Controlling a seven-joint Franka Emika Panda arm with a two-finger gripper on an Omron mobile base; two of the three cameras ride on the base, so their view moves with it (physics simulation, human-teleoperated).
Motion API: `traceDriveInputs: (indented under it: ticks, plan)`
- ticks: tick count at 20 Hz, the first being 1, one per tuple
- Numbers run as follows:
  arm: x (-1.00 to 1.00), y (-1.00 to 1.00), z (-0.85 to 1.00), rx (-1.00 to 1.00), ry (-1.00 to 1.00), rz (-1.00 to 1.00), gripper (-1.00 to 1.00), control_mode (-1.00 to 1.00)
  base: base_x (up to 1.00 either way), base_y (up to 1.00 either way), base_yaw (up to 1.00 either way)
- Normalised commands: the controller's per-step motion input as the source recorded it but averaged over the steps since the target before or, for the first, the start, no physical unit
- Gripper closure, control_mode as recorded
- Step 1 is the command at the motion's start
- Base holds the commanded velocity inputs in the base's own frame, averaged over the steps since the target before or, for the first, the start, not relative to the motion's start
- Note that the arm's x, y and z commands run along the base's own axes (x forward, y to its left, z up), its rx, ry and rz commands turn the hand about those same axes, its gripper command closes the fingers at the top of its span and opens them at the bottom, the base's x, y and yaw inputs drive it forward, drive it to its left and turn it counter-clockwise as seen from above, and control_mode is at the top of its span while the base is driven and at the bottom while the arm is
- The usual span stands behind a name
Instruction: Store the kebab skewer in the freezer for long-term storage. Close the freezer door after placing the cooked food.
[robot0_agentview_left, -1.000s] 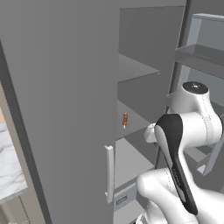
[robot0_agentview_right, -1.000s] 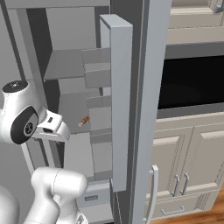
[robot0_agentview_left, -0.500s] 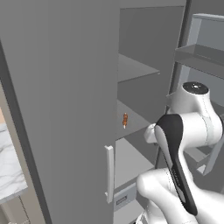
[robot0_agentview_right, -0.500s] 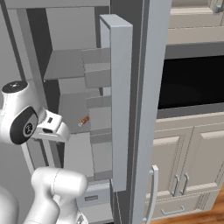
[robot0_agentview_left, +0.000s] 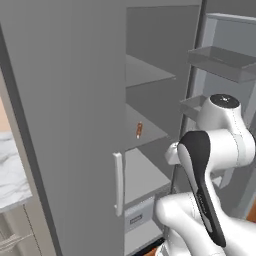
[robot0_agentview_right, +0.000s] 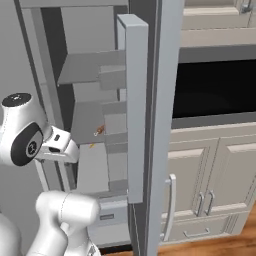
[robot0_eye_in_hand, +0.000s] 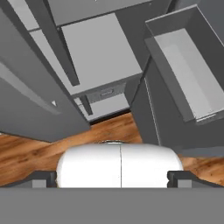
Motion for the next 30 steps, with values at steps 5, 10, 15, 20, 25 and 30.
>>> traceDriveInputs:
  ticks: [5, 10, 15, 20, 25, 30]
  plan:
    - [0.00, 0.00, 0.00, 0.00, 0.00, 0.00, -1.00, 1.00, -0.66, 0.00, 0.10]
    - [0.00, 0.00, 0.00, 0.00, 0.00, 0.00, -1.00, 1.00, -0.56, -0.01, 0.40]
    - [0.00, 0.00, 0.00, 0.00, 0.00, 0.00, -1.00, 1.00, -0.55, 0.00, 0.38]
    - [0.00, 0.00, 0.00, 0.00, 0.00, 0.00, -1.00, 1.00, -0.16, -0.11, 0.09]
    - [0.00, 0.00, 0.00, 0.00, 0.00, 0.00, -1.00, 1.00, -0.15, -0.40, 0.03]
    - [0.00, 0.00, 0.00, 0.00, 0.00, 0.00, -1.00, 1.00, -0.32, -0.30, 0.03]
